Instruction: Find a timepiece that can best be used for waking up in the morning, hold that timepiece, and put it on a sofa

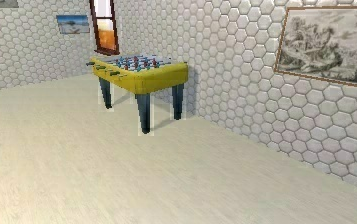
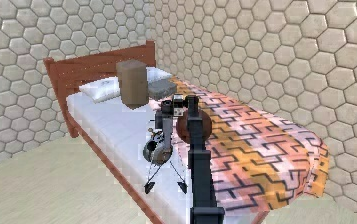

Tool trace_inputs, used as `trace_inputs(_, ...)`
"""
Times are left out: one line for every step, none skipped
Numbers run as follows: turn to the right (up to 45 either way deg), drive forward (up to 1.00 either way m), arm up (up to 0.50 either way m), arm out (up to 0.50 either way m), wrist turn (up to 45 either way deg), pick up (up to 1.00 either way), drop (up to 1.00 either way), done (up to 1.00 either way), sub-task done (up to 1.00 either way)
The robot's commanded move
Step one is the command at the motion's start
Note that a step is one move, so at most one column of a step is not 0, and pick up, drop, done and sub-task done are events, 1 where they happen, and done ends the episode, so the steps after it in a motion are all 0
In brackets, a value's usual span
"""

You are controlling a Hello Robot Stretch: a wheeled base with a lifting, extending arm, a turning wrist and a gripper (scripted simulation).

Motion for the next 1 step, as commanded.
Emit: trace_inputs(0.0,0.00,0.00,0.00,45.0,0.00,0.00,0.00,0.00)
